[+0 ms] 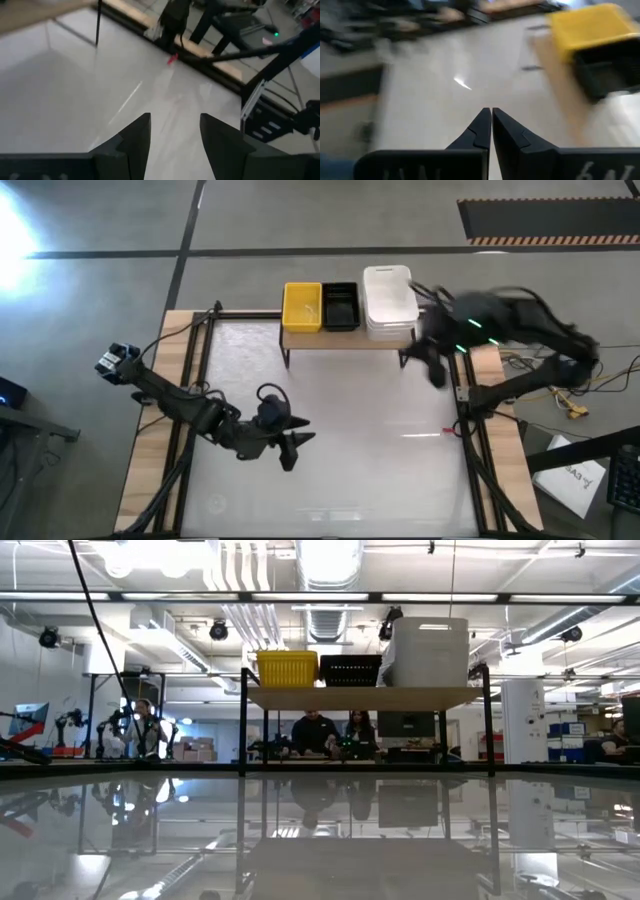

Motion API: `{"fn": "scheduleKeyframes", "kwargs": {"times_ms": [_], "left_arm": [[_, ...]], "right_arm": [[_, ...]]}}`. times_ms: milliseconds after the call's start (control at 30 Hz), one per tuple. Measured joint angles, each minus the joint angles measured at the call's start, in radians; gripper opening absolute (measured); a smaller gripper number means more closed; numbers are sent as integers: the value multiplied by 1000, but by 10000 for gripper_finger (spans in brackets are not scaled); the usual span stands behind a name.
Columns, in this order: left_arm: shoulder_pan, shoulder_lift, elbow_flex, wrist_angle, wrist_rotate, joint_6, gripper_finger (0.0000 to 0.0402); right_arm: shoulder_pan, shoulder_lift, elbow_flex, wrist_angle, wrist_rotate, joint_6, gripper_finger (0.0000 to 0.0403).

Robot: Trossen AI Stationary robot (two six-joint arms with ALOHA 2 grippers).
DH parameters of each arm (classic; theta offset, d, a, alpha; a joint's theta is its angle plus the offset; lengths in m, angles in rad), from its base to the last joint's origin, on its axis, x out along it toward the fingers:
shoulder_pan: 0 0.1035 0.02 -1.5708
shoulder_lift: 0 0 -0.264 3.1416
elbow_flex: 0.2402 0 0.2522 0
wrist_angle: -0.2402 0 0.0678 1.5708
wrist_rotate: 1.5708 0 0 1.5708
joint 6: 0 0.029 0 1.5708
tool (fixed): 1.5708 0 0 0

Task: Stack baskets on shelf by color
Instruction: Return to Home Position

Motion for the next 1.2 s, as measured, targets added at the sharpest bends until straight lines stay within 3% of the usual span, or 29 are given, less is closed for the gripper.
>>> {"fn": "scheduleKeyframes", "kwargs": {"times_ms": [167,300,533,667,767,900,1200], "left_arm": [[41,0,-4,93,0,102,154],[68,0,-3,108,1,122,154],[94,0,-5,102,2,121,154],[103,0,-5,101,1,121,154],[107,0,-5,101,1,121,154],[109,0,-6,101,0,116,154],[111,0,-6,128,-1,115,154]], "right_arm": [[218,-293,-311,243,-23,189,9],[317,-497,-542,407,65,264,9],[349,-793,-843,487,117,255,9],[348,-969,-979,487,224,223,9],[348,-1095,-1081,543,244,222,9],[349,-1142,-1202,554,241,220,9],[348,-1142,-1398,808,280,149,9]]}}
